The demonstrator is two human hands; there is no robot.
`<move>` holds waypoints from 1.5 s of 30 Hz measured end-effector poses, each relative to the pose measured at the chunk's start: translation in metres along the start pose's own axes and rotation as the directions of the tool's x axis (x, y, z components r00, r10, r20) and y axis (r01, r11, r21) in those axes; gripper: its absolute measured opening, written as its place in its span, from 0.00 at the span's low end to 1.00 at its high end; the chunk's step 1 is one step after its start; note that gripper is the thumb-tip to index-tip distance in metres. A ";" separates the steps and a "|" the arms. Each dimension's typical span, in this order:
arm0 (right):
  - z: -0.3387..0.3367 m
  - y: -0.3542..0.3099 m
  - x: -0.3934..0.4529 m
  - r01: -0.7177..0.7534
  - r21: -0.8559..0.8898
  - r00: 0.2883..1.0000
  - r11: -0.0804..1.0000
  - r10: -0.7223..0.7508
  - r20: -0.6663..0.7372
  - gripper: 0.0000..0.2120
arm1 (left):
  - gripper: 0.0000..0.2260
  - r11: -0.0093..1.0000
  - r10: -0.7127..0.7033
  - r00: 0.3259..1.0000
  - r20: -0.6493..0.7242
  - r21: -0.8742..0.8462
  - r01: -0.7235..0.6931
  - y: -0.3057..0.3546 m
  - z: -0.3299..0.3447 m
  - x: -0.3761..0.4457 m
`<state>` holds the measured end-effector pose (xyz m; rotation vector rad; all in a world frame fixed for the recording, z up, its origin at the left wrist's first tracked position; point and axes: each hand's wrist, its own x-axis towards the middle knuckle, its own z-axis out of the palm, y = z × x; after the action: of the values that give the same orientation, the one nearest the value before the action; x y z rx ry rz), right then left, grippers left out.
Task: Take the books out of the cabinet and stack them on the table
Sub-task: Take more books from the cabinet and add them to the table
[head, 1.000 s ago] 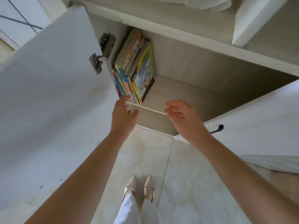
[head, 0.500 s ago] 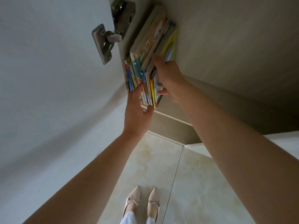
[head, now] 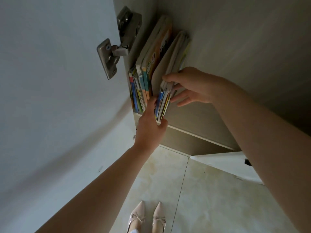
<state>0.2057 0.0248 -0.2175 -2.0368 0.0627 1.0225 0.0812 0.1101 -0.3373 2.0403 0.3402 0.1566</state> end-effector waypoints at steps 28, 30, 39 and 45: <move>0.002 0.008 -0.005 0.022 -0.082 0.935 0.996 -0.049 -0.350 0.12 | 0.29 0.978 0.015 1.000 -0.007 0.210 -0.013 -0.004 0.043 0.034; -0.002 0.014 -0.009 0.039 -0.046 0.920 0.998 -0.054 -0.388 0.10 | 0.30 0.975 0.074 0.997 0.000 0.208 -0.072 -0.002 0.045 0.033; 0.023 0.071 -0.065 -0.053 -0.070 0.868 0.996 0.012 -0.497 0.14 | 0.30 0.964 0.239 0.961 0.137 0.082 -0.251 -0.003 0.042 -0.031; 0.031 0.089 -0.069 0.103 0.256 0.900 0.961 0.020 -0.436 0.14 | 0.19 0.975 0.215 0.967 0.140 0.031 -0.221 -0.008 0.028 -0.026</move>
<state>0.1060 -0.0321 -0.2394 -1.9603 0.3742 0.4795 0.0617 0.0826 -0.3568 2.1194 0.0335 0.1439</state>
